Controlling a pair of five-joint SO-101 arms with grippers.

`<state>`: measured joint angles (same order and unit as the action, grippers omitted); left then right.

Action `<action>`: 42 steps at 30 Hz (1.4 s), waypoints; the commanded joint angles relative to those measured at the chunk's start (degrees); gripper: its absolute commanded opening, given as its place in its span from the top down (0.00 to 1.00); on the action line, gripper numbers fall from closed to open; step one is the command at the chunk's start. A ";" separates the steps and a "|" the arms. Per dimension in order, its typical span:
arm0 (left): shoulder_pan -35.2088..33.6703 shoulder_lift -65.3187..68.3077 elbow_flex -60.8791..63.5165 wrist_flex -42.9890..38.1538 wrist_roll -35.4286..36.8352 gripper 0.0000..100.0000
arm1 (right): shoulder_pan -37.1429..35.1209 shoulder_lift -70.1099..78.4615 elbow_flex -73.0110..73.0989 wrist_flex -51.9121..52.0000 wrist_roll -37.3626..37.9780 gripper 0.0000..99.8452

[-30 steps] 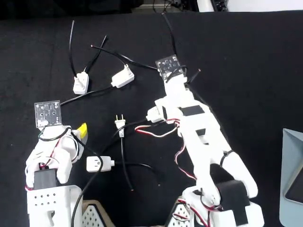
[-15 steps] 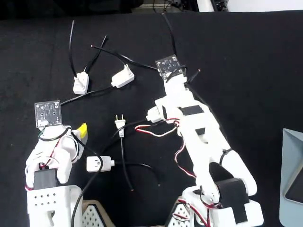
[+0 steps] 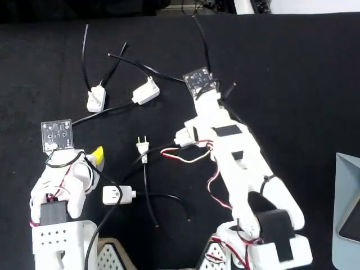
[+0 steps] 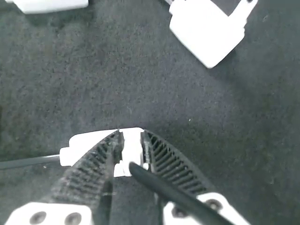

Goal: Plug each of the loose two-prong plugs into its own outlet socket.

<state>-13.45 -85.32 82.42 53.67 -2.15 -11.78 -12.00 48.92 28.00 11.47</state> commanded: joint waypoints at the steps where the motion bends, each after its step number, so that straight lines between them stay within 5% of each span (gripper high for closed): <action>1: -0.57 -0.09 -0.40 -1.32 -0.35 0.75 | 0.70 4.70 -1.71 -1.14 0.53 0.99; 22: -0.57 -0.09 -0.40 -1.14 -0.35 0.75 | 5.19 11.03 -7.87 -6.42 3.25 0.99; 37: -0.57 -0.09 -0.40 -1.41 -0.35 0.75 | 12.48 11.03 -16.22 -14.86 -9.14 0.98; 42: -0.57 -0.09 -0.22 -1.41 -0.35 0.75 | 12.22 10.51 -15.25 -12.40 -9.67 0.87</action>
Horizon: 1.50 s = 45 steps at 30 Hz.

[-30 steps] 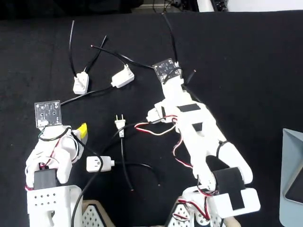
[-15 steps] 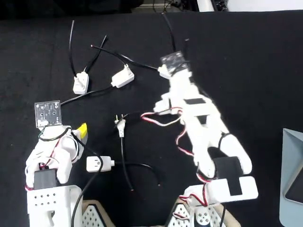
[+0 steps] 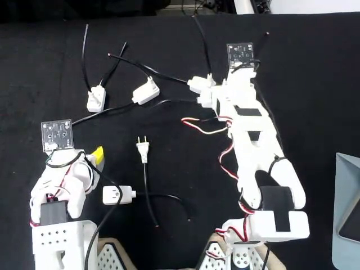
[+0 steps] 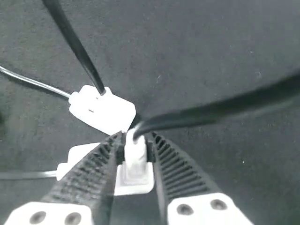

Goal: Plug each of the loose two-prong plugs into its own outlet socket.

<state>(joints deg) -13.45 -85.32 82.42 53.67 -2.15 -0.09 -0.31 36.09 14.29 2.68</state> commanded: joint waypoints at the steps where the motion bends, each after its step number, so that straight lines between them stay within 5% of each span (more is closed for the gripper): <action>1: -0.57 -0.18 0.04 -1.49 -0.35 0.75 | 0.44 -1.36 -2.42 2.55 -0.88 0.86; 9: -0.57 -0.18 -0.04 -1.49 -0.35 0.75 | -2.11 -13.67 -2.24 17.58 -0.88 0.85; 17: -4.70 -0.18 -2.15 -0.88 -0.44 0.75 | -18.81 -23.96 -2.15 37.10 -0.97 0.85; 23: -11.47 -0.18 -2.15 1.32 -0.44 0.75 | -29.54 -17.36 0.57 30.42 -3.25 0.85; 29: -11.74 -0.18 1.45 1.49 -4.48 0.75 | -37.54 -9.19 0.31 18.37 -3.08 0.98; 34: -11.65 -0.18 1.80 1.49 -4.66 0.75 | -41.49 -0.22 -4.18 16.62 -0.09 0.97; 39: -11.65 -0.18 1.80 1.49 -4.66 0.75 | -42.11 10.15 -10.24 16.70 0.00 0.97; 45: -11.65 -0.18 1.89 1.49 -4.66 0.75 | -33.67 15.60 -12.18 19.43 2.64 0.97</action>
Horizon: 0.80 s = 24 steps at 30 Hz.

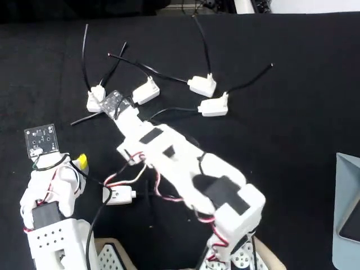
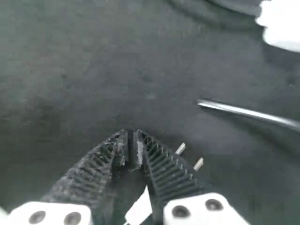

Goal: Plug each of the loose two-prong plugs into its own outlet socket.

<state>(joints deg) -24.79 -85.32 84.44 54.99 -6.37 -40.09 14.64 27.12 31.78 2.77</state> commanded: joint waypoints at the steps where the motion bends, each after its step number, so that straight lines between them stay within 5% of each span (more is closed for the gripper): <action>1: -0.31 -0.18 -0.13 0.18 -0.44 0.75 | 8.09 0.57 -3.30 3.87 3.16 0.99; 13: -0.04 -0.18 0.31 0.09 -0.53 0.75 | 28.04 -11.30 6.20 19.34 3.87 0.99; 24: 0.04 -0.18 0.84 -1.14 -0.53 0.75 | 32.09 -39.69 28.53 21.19 25.05 0.99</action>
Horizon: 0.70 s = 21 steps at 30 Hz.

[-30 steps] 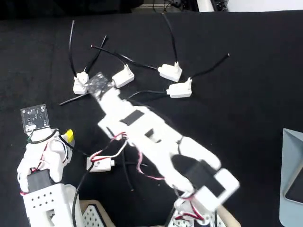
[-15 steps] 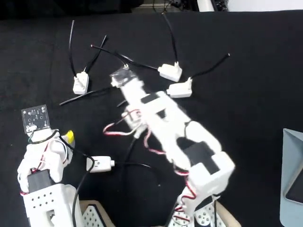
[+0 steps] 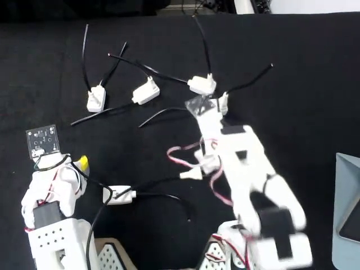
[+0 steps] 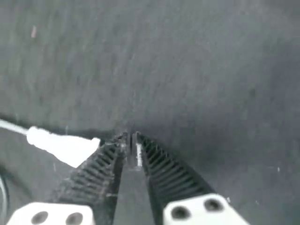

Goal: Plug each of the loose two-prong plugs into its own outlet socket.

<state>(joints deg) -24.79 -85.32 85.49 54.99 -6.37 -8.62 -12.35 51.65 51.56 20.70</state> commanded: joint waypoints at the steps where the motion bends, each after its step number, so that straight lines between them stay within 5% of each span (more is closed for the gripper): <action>1: 0.04 -0.18 -0.22 -1.14 -0.53 0.75 | 0.44 -15.52 4.00 2.55 9.23 0.99; 5: 0.04 -0.18 -0.13 -1.14 -0.53 0.75 | -3.25 -24.22 0.40 11.60 12.48 0.98; 10: 0.04 -0.18 -0.13 -1.14 -0.53 0.75 | -10.11 -25.10 -3.91 22.51 12.57 0.86; 21: 0.04 -0.18 -0.04 -1.14 -0.53 0.75 | -17.32 -14.81 -2.59 20.92 19.25 0.84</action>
<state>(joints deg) -24.79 -85.32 85.49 54.99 -6.37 -24.79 -30.46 51.12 73.89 37.76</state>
